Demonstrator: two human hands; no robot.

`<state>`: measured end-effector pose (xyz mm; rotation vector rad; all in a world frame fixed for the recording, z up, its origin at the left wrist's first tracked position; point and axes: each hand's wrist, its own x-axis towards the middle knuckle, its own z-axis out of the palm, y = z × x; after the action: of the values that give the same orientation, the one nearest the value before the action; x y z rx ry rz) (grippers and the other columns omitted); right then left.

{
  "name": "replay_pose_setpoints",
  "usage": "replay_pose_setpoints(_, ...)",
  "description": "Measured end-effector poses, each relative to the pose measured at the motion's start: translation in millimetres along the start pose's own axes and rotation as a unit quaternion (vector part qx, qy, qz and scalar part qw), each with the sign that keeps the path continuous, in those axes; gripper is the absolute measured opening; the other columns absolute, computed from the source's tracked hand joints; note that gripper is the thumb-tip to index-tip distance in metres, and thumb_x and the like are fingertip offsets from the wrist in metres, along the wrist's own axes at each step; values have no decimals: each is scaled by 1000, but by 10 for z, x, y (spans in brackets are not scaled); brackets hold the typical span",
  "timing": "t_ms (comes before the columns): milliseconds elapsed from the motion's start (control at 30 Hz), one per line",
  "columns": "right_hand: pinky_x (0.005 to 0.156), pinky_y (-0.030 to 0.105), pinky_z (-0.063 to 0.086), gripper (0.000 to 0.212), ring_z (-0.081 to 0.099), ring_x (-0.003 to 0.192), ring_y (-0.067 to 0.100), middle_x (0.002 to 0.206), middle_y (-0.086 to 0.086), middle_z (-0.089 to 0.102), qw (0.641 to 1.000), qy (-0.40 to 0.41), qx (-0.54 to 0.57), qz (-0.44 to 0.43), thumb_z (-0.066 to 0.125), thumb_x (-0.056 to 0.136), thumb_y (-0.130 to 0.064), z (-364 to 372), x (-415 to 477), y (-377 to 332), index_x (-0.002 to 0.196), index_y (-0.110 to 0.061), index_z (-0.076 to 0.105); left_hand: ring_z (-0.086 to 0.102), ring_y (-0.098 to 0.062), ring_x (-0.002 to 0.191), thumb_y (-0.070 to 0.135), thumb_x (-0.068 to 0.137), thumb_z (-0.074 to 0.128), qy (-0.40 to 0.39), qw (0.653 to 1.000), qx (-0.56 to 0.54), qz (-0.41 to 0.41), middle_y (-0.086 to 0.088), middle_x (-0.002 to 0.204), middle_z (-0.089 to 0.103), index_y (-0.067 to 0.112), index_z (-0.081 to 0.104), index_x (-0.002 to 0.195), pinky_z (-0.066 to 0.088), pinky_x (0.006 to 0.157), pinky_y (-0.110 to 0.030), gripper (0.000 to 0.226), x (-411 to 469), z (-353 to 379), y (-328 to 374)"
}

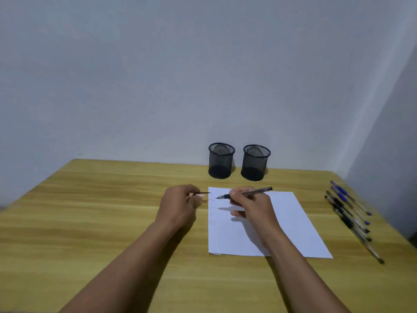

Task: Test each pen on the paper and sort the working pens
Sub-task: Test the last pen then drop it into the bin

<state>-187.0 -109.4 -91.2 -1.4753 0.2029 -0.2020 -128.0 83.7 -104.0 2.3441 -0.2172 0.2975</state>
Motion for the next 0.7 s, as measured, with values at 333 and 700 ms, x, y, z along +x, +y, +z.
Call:
replay_pose_setpoints(333,71,30,61,7,74,88,15,84,1,76,997,-12,71,-20,72,93,-12,12,-29,-202,94,-6,74,68,5,79,10,82,77,-15,983,-175,55,14,84,75,22,78,92,47,71,-6,15,-56,-196,370)
replay_pose_setpoints(700,75,30,61,7,73,79,19,80,10,73,988,-42,145,-27,71,91,-4,-40,-111,-420,85,-5,73,73,-20,79,-3,84,72,-66,877,-474,-41,-18,84,75,0,74,100,59,79,-28,16,-196,-232,706)
